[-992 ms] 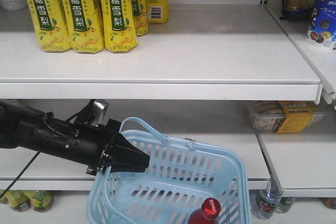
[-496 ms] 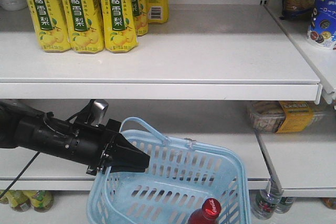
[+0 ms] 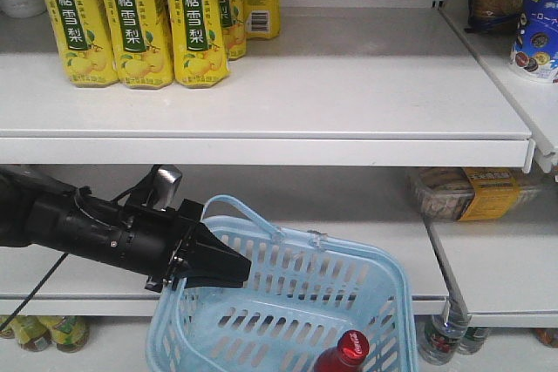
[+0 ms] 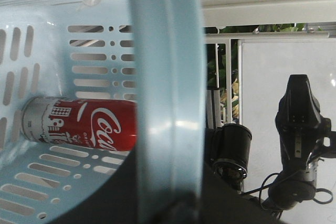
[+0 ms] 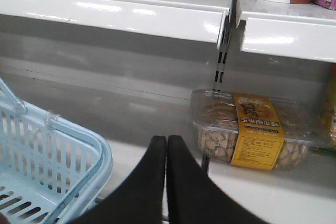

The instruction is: Place coke in basket with both arms

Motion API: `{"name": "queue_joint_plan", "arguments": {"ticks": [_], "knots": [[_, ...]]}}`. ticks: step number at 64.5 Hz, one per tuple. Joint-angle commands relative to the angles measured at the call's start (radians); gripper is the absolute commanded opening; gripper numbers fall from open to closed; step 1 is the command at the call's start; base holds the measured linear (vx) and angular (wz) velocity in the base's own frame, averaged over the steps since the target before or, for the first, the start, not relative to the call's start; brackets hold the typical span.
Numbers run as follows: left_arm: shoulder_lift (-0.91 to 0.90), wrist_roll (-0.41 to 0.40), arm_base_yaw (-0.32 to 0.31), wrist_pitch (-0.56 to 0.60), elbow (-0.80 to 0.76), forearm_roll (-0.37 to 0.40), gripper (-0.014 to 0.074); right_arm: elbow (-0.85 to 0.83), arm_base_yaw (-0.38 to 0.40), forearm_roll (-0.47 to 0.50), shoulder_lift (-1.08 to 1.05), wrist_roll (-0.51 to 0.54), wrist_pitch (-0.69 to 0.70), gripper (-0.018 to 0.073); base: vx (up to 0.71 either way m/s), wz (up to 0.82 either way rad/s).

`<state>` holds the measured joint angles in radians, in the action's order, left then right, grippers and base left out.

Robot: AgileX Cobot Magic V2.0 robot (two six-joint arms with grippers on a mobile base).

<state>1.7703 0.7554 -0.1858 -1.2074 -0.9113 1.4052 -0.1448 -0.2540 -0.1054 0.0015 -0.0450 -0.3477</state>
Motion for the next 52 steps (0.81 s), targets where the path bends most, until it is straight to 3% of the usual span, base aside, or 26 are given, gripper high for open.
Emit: {"name": "queue_joint_plan", "arguments": {"ticks": [1, 22, 38, 52], "knots": [[-0.067, 0.014, -0.010, -0.003, -0.016, 0.107, -0.0006, -0.028, 0.004, -0.003, 0.012, 0.007, 0.072, -0.0010, 0.00, 0.00], [-0.352, 0.014, -0.088, 0.094, 0.160, 0.113, -0.0006, -0.028, 0.004, -0.003, 0.012, 0.007, 0.072, -0.0010, 0.00, 0.00], [-0.594, 0.014, -0.096, 0.155, 0.281, 0.112, -0.0006, -0.028, 0.004, -0.003, 0.012, 0.007, 0.072, -0.0010, 0.00, 0.00], [-0.842, 0.013, -0.096, 0.340, 0.396, 0.113, -0.0006, -0.028, 0.004, -0.003, 0.012, 0.007, 0.072, -0.0010, 0.00, 0.00]]}}
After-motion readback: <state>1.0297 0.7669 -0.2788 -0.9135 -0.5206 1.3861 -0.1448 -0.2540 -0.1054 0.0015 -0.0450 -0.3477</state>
